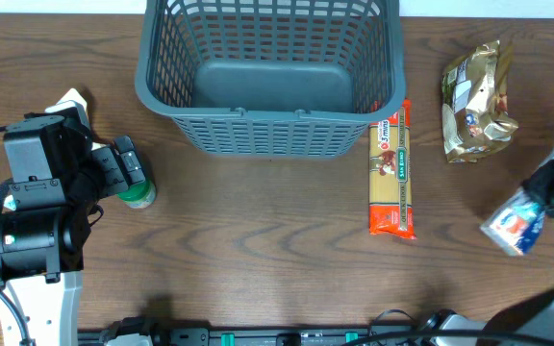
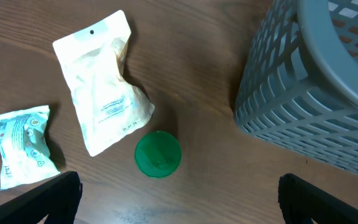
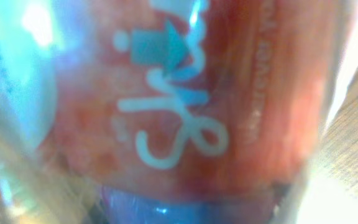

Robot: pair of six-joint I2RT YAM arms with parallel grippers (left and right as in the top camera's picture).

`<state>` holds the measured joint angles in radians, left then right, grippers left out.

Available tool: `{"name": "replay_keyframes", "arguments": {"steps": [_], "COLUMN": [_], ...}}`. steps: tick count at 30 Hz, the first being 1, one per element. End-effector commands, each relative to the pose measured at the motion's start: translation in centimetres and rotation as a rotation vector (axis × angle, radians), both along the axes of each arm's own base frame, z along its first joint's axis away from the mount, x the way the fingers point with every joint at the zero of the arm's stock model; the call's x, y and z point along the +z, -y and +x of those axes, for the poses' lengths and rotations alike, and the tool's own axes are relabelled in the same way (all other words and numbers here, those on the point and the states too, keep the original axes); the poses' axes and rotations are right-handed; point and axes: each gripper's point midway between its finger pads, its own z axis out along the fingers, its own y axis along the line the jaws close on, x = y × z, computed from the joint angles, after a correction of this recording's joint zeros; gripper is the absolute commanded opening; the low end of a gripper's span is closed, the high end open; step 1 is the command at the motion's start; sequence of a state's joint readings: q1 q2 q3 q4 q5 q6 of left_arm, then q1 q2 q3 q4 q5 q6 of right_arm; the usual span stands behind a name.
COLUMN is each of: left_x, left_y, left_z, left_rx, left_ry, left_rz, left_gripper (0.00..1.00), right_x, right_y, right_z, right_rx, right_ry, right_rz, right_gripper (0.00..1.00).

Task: Pack container
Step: 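Lift the tissue pack with the right gripper and drop it into the basket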

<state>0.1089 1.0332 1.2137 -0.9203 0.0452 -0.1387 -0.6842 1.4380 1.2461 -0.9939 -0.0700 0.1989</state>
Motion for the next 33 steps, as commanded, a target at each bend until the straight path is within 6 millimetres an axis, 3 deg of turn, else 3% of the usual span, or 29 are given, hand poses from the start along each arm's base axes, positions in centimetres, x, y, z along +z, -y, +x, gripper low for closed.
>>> {"name": "replay_keyframes", "arguments": {"steps": [1, 4, 8, 13, 19, 24, 27, 30, 33], "left_x": [0.5, 0.5, 0.6, 0.5, 0.5, 0.5, 0.4, 0.2, 0.2], "left_y": [-0.2, -0.2, -0.2, -0.2, -0.2, -0.2, -0.2, -0.2, -0.2], "left_z": [0.1, 0.1, 0.2, 0.2, 0.2, 0.1, 0.0, -0.1, -0.2], "left_rx": [0.017, 0.017, 0.014, 0.011, 0.003, 0.003, 0.003, 0.003, 0.003], "left_ry": [0.011, 0.011, 0.014, 0.013, 0.011, 0.008, 0.001, -0.006, -0.008], "left_rz": [-0.004, -0.004, -0.001, 0.002, 0.009, 0.008, 0.008, 0.007, 0.007], "left_gripper": [0.98, 0.98, 0.98, 0.98, 0.98, 0.98, 0.98, 0.98, 0.98], "right_x": [7.8, 13.2, 19.3, 24.0, 27.9, 29.3, 28.9, 25.7, 21.2], "right_y": [-1.7, -4.7, -10.4, -17.0, -25.0, -32.6, -36.8, -41.0, -43.7], "right_z": [2.4, 4.1, 6.7, 9.7, 15.1, 18.9, 20.7, 22.0, 23.1], "right_rx": [0.132, 0.282, 0.491, 0.779, 1.171, 1.446, 1.550, 1.709, 1.816], "right_ry": [0.199, 0.300, 0.416, 0.485, 0.620, 0.783, 0.847, 0.827, 0.749], "right_rz": [-0.071, -0.094, -0.044, -0.050, -0.292, -0.480, -0.545, -0.594, -0.591], "right_gripper": [0.01, 0.01, 0.01, 0.01, 0.01, 0.01, 0.01, 0.01, 0.01]}}
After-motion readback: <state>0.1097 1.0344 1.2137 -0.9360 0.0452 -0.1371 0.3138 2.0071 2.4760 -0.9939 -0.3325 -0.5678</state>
